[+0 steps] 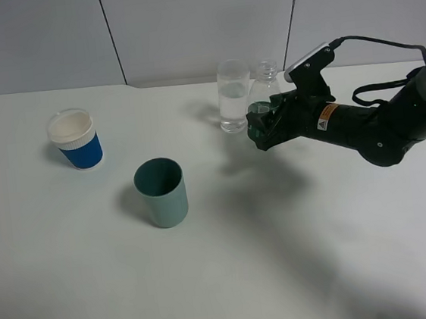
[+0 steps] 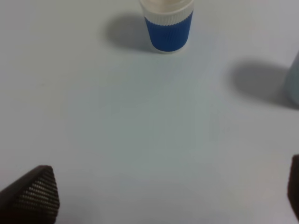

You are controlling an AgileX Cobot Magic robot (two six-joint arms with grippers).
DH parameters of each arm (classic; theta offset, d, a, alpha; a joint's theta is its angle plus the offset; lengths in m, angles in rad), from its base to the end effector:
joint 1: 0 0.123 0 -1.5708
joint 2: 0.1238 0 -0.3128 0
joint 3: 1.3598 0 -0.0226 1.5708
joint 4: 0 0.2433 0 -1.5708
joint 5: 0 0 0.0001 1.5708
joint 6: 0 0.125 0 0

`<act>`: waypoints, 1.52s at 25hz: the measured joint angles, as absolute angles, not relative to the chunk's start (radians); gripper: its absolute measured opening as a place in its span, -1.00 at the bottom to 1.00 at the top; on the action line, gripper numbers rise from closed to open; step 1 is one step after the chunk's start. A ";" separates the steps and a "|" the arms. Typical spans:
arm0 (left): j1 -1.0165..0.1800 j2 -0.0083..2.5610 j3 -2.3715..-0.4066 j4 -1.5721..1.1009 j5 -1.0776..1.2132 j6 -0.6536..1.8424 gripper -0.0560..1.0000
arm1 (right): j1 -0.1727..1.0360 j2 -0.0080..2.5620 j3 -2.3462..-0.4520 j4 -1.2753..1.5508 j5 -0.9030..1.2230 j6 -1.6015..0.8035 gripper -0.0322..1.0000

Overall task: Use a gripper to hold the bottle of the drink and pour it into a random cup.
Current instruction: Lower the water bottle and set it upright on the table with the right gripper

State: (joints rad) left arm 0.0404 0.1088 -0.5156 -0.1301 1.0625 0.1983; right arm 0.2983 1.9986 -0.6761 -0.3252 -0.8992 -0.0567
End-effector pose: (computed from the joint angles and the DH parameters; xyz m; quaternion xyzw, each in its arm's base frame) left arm 0.0045 -0.0140 0.2638 0.0686 0.8725 -0.0075 0.4837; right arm 0.3526 0.1411 0.1241 -0.2951 0.7646 0.1135 0.5616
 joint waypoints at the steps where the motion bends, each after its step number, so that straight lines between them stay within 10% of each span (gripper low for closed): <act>1: 0.040 0.109 -0.516 -0.130 1.063 0.198 0.99 | 0.298 1.999 -0.676 -0.325 -0.885 -0.057 0.34; 8: 0.040 0.109 -0.516 -0.130 1.063 0.198 0.99 | 0.298 2.000 -0.676 -0.325 -0.877 -0.057 0.75; 38: 0.040 0.109 -0.516 -0.130 1.063 0.198 0.99 | 0.298 1.892 -0.675 -0.317 -0.774 -0.055 0.78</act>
State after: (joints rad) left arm 0.0404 0.1088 -0.5156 -0.1301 1.0625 0.1983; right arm 0.2983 1.8918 -0.6752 -0.3170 -0.7741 -0.0546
